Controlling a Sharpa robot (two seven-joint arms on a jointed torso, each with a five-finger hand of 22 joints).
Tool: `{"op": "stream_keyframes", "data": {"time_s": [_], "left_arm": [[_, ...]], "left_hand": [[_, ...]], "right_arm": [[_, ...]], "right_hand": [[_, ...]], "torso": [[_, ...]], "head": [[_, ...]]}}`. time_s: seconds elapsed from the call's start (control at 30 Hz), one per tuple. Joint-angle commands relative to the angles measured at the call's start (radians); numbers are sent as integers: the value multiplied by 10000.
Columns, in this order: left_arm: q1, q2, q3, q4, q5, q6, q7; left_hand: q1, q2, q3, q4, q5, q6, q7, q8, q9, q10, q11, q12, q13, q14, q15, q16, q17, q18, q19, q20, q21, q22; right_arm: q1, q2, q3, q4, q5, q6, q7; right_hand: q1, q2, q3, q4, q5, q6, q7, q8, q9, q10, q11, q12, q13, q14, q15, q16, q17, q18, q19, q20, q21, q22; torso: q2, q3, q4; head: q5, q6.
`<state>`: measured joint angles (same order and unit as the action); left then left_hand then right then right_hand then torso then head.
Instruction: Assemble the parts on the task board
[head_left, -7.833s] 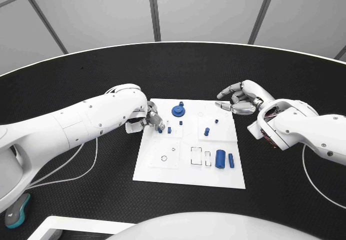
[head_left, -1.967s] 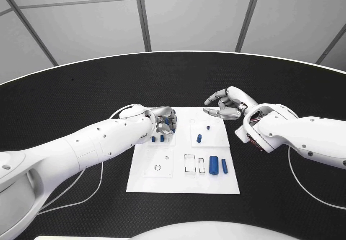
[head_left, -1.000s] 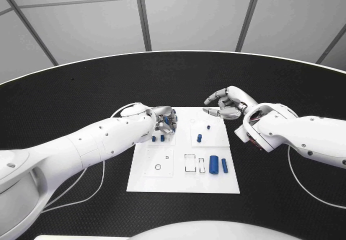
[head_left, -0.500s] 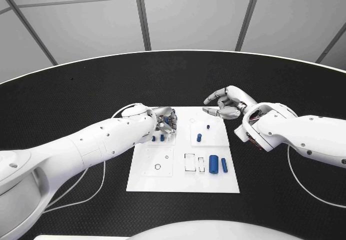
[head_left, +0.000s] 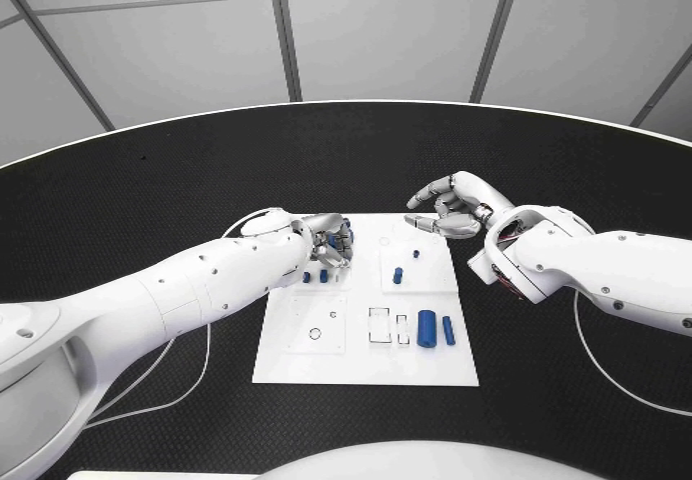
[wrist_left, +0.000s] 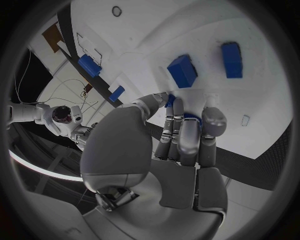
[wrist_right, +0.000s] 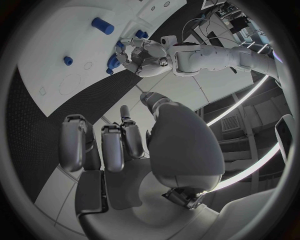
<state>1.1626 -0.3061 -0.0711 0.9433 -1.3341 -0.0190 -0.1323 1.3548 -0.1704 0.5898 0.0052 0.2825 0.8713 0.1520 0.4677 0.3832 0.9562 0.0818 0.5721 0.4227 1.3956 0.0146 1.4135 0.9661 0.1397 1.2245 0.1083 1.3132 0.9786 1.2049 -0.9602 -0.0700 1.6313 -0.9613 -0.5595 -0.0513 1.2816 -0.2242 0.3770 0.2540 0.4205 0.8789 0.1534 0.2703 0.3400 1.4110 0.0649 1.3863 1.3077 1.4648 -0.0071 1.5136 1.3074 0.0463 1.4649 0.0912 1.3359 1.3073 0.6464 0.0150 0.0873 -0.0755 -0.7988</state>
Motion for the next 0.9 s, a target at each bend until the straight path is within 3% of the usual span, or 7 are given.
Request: {"op": "stream_keyframes", "data": {"time_s": [0.03, 0.47, 0.9], "left_arm": [[0, -13, 0, 12, 1, -46, 6], [0, -197, 2, 319, 55, -531, 272], [1, -345, 3, 504, 165, -688, 301]], "left_hand": [[45, 67, 37, -32, -28, 64, -14, 25, 1, 80, 17, -67, -2345, 17, -36, -1, 29, -174, 62, -6, 68, 15], [221, 29, 187, -276, -13, 118, 25, -110, -42, 208, 32, -209, -2400, 68, -37, -12, -29, -193, 121, -14, 129, 96], [248, 35, 341, -425, -3, 340, 56, -201, -70, 445, 36, -364, -2445, 58, -41, -90, -354, -240, 271, -7, 269, 341]], "right_arm": [[0, -4, 0, 5, 0, -1, -1], [1, -19, 0, 13, 0, -5, 3], [1, -22, 0, 14, 0, 1, 12]], "right_hand": [[-11, 125, 69, 4, 49, 64, -14, 59, -2, 53, 1, 31, 949, 804, -60, -43, 1667, 106, 255, -52, -18, 839], [-11, 125, 69, 4, 49, 64, -14, 59, -2, 53, 1, 31, 949, 804, -60, -43, 1667, 106, 255, -52, -18, 839], [-11, 125, 69, 4, 49, 64, -14, 59, -2, 53, 1, 31, 949, 804, -60, -43, 1667, 106, 255, -52, -18, 839]], "torso": [[-3, 3, 3], [-16, -10, 10], [-3, 1, 5]], "head": [[-5, 13], [-7, 50], [13, 95]]}}
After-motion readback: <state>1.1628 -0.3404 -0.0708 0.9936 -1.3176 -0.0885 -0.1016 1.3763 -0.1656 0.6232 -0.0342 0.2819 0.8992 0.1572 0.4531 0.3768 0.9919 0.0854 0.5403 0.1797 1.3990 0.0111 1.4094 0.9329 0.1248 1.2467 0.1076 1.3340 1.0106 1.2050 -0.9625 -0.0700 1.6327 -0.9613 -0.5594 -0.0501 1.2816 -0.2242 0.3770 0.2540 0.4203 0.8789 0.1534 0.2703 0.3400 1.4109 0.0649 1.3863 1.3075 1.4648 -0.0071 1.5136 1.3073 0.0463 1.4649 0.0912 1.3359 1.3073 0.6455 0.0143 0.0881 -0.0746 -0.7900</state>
